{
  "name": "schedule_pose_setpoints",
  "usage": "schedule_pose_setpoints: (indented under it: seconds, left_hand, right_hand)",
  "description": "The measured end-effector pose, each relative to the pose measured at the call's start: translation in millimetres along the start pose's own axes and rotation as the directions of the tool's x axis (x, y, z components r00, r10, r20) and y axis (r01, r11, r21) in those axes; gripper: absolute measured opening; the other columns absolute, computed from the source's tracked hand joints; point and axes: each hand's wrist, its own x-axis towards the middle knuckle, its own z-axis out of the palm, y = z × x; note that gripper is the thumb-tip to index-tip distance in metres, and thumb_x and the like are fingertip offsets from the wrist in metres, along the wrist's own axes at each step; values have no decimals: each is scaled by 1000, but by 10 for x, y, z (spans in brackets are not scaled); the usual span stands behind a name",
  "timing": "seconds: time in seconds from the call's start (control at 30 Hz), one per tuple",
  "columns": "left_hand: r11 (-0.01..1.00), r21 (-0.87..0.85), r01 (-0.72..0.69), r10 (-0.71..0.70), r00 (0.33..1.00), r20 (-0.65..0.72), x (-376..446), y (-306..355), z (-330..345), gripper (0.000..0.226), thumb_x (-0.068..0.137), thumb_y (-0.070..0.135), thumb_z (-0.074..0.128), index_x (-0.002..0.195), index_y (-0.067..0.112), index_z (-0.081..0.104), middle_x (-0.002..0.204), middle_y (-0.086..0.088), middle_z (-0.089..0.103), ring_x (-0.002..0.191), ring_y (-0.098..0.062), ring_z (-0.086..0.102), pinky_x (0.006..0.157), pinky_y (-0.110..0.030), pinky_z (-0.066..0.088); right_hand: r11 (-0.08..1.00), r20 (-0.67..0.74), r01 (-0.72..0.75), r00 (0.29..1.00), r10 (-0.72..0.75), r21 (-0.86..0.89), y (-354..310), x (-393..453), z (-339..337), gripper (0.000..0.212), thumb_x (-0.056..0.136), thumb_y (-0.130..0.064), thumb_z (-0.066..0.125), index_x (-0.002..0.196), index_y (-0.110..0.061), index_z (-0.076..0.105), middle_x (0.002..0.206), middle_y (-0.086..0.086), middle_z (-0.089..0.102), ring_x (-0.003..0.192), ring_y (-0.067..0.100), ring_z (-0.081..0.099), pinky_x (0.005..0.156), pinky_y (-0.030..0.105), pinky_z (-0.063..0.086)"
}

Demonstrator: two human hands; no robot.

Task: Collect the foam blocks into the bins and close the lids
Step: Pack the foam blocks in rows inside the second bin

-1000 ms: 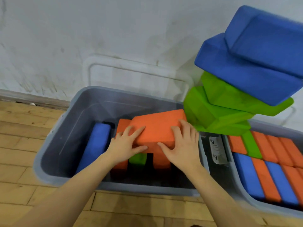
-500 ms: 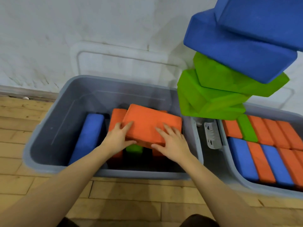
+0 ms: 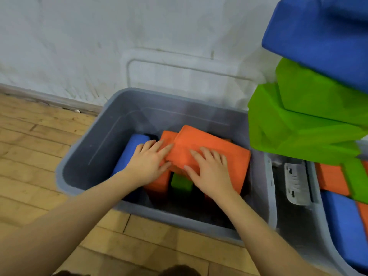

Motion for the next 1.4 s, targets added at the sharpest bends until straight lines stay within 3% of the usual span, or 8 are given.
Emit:
schedule_pose_setpoints:
  seconds: [0.1, 0.27, 0.53, 0.67, 0.87, 1.03, 1.27, 1.4]
  left_hand:
    - [997, 76, 7, -7, 1000, -2, -53, -179, -165, 53, 82, 43, 51, 127, 16, 57, 131, -15, 55, 111, -42, 56, 86, -53, 45]
    - [993, 115, 24, -54, 962, 269, -69, -600, -91, 64, 95, 46, 43, 149, 24, 18, 158, 0, 7, 142, -26, 13, 111, -40, 16]
    - [986, 141, -88, 5, 865, 501, -22, -1107, 190, 91, 85, 66, 43, 151, 21, -2, 158, -8, -9, 143, -34, 5, 114, -43, 15]
    - [973, 161, -167, 38, 798, 601, -58, -1108, 314, 127, 66, 83, 50, 147, 15, -20, 152, -14, -26, 140, -44, -11, 115, -50, 7]
    - [936, 200, -289, 123, 804, 582, -46, -1103, 334, 144, 55, 80, 64, 145, 8, -23, 149, -20, -29, 136, -49, -19, 114, -56, 2]
    - [963, 174, -205, 99, 873, 478, -9, -1112, 222, 111, 71, 80, 46, 150, 18, -1, 157, -12, -7, 133, -41, 31, 100, -46, 37]
    - [987, 82, -141, 145, 988, -46, 71, -1172, 145, 63, 88, 55, 31, 123, 11, 60, 126, -20, 56, 72, -45, 60, 60, -47, 53]
    - [944, 133, -303, 290, 951, 108, 75, -1088, 192, 77, 83, 69, 27, 143, 23, 35, 148, -13, 31, 102, -44, 51, 82, -45, 45]
  right_hand:
    - [984, 1, 177, 984, -177, 27, -198, 143, 40, 53, 81, -57, 38, 116, -26, 63, 117, 2, 64, 103, 28, 59, 89, 40, 31]
    - [937, 35, 349, 937, -348, -14, -514, 362, 272, 56, 78, -55, 39, 115, -22, 65, 115, 2, 65, 104, 26, 60, 91, 44, 32]
    - [872, 359, 406, 884, -299, -275, -818, 430, 561, 81, 60, -77, 58, 116, -18, 67, 114, 7, 68, 117, 32, 56, 103, 47, 17]
    - [830, 428, 393, 878, -212, -395, -856, 432, 565, 107, 59, -84, 52, 140, -14, 45, 142, 11, 46, 139, 35, 28, 107, 49, -5]
    - [781, 392, 428, 884, -257, -454, -769, 392, 651, 95, 43, -79, 69, 112, -13, 70, 109, 10, 69, 113, 36, 58, 106, 49, 17]
    - [798, 276, 368, 925, -261, -477, -815, 445, 600, 67, 75, -68, 49, 116, -18, 67, 106, 10, 69, 121, 38, 52, 111, 50, 6]
    - [776, 192, 342, 940, -282, -530, -795, 483, 646, 58, 89, -53, 35, 123, -17, 63, 105, 10, 70, 127, 41, 45, 114, 49, 4]
    - [768, 246, 388, 921, -301, -509, -735, 461, 699, 73, 80, -69, 37, 123, -16, 63, 116, 8, 67, 132, 35, 42, 116, 49, -6]
